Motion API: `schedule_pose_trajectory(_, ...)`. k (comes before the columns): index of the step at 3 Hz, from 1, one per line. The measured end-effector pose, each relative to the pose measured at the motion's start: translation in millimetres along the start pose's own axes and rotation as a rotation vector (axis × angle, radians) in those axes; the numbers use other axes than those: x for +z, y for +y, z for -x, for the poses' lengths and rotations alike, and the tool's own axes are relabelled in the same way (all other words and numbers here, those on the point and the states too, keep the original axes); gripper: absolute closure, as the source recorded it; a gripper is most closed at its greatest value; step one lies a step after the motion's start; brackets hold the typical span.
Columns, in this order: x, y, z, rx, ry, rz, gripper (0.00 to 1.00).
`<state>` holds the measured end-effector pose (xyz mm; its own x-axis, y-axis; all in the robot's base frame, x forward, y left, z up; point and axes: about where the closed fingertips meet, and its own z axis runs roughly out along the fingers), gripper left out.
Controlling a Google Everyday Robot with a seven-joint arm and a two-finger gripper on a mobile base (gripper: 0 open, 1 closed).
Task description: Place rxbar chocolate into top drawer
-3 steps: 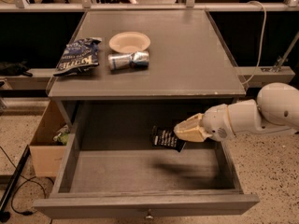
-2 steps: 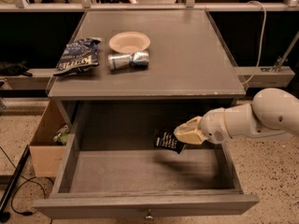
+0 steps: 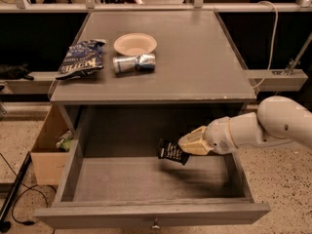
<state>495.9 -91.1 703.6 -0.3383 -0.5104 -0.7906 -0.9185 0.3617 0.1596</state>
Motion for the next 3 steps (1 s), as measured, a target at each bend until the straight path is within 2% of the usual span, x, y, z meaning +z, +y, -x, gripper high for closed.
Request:
schedule_pose_trajectory(2, 46, 27, -51, 0.057, 0.088, 0.064, 1.00)
schedule_pose_trajectory(3, 47, 23, -37, 0.033, 0.097, 0.067, 1.00)
